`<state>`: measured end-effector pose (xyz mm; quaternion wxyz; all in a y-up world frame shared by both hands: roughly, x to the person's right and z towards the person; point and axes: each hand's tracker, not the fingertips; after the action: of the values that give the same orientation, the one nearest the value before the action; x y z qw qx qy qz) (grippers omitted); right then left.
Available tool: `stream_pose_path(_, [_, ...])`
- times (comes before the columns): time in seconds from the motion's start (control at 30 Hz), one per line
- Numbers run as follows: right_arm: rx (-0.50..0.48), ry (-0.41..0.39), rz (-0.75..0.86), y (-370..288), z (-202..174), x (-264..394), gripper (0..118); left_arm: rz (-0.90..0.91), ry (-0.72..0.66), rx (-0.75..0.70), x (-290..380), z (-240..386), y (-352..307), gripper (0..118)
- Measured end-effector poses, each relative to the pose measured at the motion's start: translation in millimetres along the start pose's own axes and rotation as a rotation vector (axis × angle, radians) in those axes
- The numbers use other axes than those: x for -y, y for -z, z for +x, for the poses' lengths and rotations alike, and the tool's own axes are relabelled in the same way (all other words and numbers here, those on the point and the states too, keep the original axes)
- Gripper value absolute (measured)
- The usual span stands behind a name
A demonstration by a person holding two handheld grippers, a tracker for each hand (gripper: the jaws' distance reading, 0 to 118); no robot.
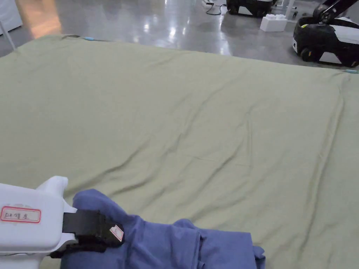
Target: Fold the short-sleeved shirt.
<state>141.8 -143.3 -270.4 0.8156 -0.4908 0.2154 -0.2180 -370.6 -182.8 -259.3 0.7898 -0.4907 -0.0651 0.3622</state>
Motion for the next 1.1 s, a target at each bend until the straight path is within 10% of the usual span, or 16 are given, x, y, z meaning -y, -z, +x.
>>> stream_pose_path(0.33, [0.004,0.057,0.022,-12.5,25.3,9.4,3,-0.065,0.216,-0.096,6.1,99.7,92.2,19])
stream_pose_path(0.47, [0.027,0.088,0.034,-16.1,37.1,12.5,3,-0.144,0.066,0.178,9.1,110.0,104.9,103])
stream_pose_path(0.6, [0.037,0.106,0.032,-13.6,43.0,14.2,3,-0.270,0.048,0.316,10.7,119.1,113.1,104])
stream_pose_path(0.67, [0.034,0.108,0.028,-12.8,43.2,14.6,3,-0.282,0.034,0.348,14.1,115.5,107.7,91])
stream_pose_path(0.77, [0.021,0.105,0.023,-13.0,43.2,15.5,3,-0.246,0.067,0.353,17.2,103.4,90.6,21])
stream_pose_path(1.1, [-0.006,0.085,0.001,-3.9,36.8,13.0,3,-0.310,0.101,0.229,47.4,61.1,186.7,0])
